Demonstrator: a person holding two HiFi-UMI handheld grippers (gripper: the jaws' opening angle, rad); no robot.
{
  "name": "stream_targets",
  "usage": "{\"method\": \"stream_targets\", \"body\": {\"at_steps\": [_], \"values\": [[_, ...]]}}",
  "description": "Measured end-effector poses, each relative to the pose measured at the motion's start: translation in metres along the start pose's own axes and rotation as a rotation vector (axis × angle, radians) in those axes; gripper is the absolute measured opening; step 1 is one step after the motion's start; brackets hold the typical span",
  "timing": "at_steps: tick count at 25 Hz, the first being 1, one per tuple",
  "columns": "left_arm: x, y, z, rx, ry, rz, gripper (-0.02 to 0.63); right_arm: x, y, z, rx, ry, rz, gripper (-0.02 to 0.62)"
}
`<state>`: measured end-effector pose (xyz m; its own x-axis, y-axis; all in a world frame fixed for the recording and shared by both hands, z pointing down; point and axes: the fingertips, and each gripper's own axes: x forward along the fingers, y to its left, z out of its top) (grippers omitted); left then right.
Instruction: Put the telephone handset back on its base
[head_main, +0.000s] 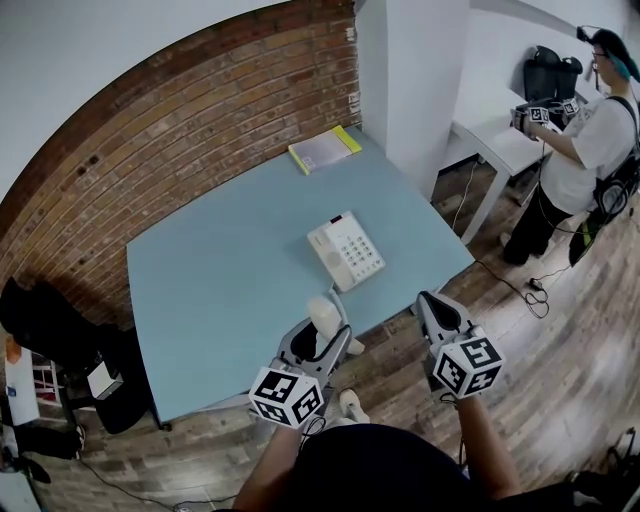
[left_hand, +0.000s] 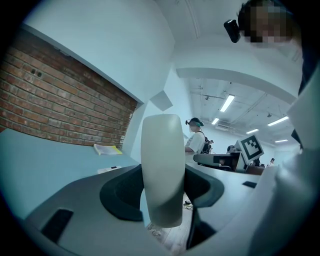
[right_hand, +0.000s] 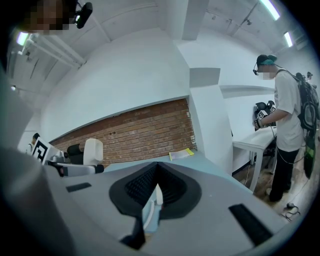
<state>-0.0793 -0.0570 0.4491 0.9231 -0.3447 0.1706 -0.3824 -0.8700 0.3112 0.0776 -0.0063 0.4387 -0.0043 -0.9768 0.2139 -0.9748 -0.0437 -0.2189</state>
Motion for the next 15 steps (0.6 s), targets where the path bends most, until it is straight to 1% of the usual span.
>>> {"method": "stream_targets", "body": {"at_steps": [10, 15], "values": [[0.013, 0.027, 0.007, 0.011, 0.018, -0.039, 0.235, 0.034, 0.009, 0.014, -0.008, -0.019, -0.009, 0.012], [0.018, 0.039, 0.008, -0.004, 0.019, -0.058, 0.235, 0.047, 0.011, 0.019, -0.006, -0.024, -0.011, 0.012]]}}
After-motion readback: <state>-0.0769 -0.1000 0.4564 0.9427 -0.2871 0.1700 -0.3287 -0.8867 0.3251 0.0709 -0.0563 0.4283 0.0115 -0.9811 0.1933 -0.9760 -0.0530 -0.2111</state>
